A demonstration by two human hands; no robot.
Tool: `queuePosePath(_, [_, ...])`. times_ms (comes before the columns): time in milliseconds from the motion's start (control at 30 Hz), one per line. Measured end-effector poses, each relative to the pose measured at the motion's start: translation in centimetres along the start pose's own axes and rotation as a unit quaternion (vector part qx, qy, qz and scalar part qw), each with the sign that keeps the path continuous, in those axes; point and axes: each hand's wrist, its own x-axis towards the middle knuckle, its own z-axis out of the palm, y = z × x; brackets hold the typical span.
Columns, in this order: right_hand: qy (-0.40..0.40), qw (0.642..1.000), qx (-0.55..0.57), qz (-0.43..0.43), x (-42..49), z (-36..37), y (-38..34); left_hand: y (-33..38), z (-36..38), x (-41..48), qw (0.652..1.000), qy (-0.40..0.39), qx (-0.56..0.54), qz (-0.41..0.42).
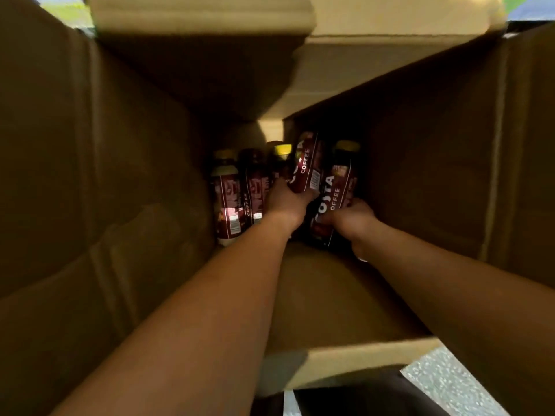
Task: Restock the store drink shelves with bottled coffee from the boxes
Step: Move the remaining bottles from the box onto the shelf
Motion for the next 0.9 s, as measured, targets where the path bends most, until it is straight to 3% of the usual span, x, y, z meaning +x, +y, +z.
queuePosePath(167, [-0.07, 0.992, 0.082, 0.072, -1.8, 0.1, -0.7, 1.5, -2.5, -0.7, 0.987, -0.082, -0.07, -0.117])
queuePosePath(333, [-0.105, 0.984, 0.129, 0.056, -6.9, 0.3, -0.7, 2.4, -5.8, -5.8, 0.978, -0.108, -0.106, -0.143])
queuePosePath(467, [-0.114, 0.985, 0.126, 0.011, -11.7, -0.8, -2.0, 3.6, -7.4, -10.8, 0.986, -0.057, -0.113, -0.113])
queuePosePath(800, [-0.132, 0.973, 0.166, -0.096, -23.6, -3.4, -5.7, 7.8, -10.2, -23.7, 0.988, -0.045, -0.139, 0.043])
queuePosePath(900, [-0.155, 0.967, 0.151, -0.131, -27.7, -4.2, -5.8, 8.0, -10.6, -26.2, 0.984, -0.034, -0.166, 0.051])
